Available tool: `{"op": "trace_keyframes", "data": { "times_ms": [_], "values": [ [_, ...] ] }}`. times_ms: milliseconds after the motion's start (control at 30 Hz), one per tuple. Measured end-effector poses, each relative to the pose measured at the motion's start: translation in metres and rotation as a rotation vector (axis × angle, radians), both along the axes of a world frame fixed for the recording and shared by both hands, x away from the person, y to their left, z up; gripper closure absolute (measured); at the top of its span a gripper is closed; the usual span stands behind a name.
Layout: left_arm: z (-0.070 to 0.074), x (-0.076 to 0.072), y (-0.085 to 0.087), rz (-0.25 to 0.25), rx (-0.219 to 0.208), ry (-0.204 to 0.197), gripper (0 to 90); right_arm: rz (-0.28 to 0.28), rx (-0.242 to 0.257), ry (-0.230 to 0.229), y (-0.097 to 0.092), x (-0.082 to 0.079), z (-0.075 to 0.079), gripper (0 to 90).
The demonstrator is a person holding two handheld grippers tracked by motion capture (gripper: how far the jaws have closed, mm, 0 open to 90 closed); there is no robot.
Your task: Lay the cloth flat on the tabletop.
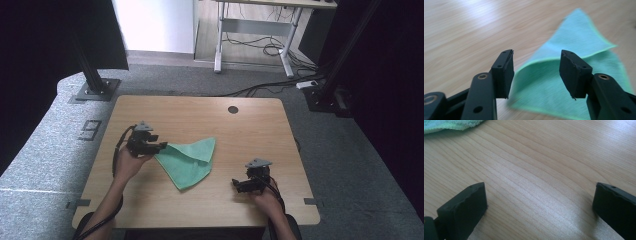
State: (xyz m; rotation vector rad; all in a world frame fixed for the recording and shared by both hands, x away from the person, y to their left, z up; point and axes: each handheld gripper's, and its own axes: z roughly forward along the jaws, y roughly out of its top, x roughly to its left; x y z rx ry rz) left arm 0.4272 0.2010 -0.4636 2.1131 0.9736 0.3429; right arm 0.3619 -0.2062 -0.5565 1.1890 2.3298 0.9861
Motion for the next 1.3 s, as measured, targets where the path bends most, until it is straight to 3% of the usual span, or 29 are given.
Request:
{"op": "trace_keyframes", "data": {
  "times_ms": [167, 400, 500, 633, 700, 767, 833, 900, 1067, 1133, 1300],
  "values": [
    [-0.003, 0.004, -0.045, -0.127, -0.013, 0.013, 44.1, 0.0, 0.0, -0.001, 0.0, 0.0, 0.0, 0.0],
    [-0.016, 0.005, -0.1, -0.265, 0.013, 0.041, 44.4, 0.0, 0.0, 0.0, 0.0, 0.0, 0.0, 0.0],
    [-0.026, 0.005, -0.116, -0.303, 0.024, 0.058, 45.2, 0.0, 0.0, -0.001, 0.0, 0.0, 0.0, 0.0],
    [-0.046, 0.007, -0.13, -0.337, 0.07, 0.091, 47.0, 0.001, 0.0, 0.0, 0.0, 0.0, 0.0, 0.0],
    [-0.054, 0.008, -0.133, -0.321, 0.113, 0.09, 52.0, 0.0, 0.0, 0.0, 0.0, 0.0, 0.0, 0.0],
    [-0.06, 0.01, -0.134, -0.309, 0.152, 0.085, 62.6, 0.0, 0.0, 0.0, 0.0, 0.0, 0.0, 0.0],
    [-0.06, 0.012, -0.133, -0.296, 0.149, 0.085, 77.4, -0.001, 0.0, 0.001, 0.0, 0.0, 0.0, 0.0],
    [-0.055, 0.014, -0.131, -0.29, 0.135, 0.079, 85.0, 0.0, 0.0, 0.0, 0.0, 0.0, 0.0, 0.0],
    [-0.024, 0.024, -0.123, -0.25, 0.11, 0.019, 86.3, 0.0, 0.0, -0.001, 0.0, 0.0, 0.0, 0.0],
    [-0.01, 0.032, -0.117, -0.222, 0.08, 0.003, 86.3, 0.001, -0.001, -0.001, 0.0, 0.0, 0.0, 0.0],
    [0.018, 0.05, -0.1, -0.139, 0.078, -0.043, 86.3, 0.001, -0.001, -0.002, 0.0, 0.0, 0.0, 0.0]
  ]
}}
